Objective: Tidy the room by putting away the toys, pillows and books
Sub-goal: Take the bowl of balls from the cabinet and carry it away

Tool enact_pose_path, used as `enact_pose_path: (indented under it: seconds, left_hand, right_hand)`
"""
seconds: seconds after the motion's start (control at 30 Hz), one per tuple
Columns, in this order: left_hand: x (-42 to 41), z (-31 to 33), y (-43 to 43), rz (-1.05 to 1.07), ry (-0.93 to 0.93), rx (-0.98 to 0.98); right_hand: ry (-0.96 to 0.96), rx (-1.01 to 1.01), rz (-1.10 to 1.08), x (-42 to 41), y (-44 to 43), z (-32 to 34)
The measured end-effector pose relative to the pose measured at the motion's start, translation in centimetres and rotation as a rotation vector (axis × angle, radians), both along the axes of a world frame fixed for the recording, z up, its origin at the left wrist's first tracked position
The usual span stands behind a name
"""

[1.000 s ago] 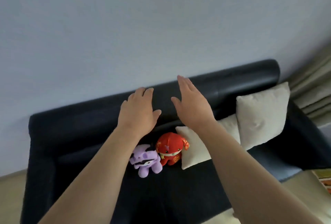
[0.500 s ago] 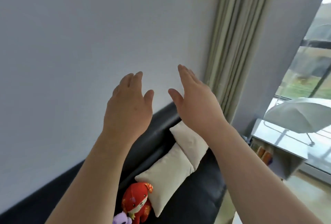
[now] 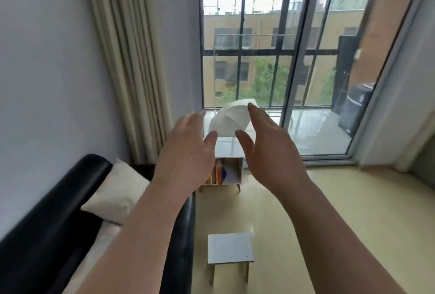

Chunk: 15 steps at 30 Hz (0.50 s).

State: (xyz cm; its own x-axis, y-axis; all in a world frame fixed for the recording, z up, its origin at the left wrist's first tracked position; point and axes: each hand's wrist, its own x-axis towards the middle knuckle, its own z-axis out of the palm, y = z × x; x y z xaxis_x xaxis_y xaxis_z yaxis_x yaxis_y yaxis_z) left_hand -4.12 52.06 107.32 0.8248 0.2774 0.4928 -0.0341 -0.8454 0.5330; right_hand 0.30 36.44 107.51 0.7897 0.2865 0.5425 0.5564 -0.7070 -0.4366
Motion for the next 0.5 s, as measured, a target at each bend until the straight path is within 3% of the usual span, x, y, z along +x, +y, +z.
enact_pose_path:
  seconds: [0.27,0.5]
  left_hand:
    - [8.4,-0.5,-19.8,-0.382,0.009,-0.013]
    - [15.0,-1.8,-36.9,-0.559,0.083,-0.051]
  right_hand:
    - [0.055,0.016,-0.37,2.6,-21.1,-2.1]
    - [0.122,-0.022,-0.565,6.0,-38.8,-3.5]
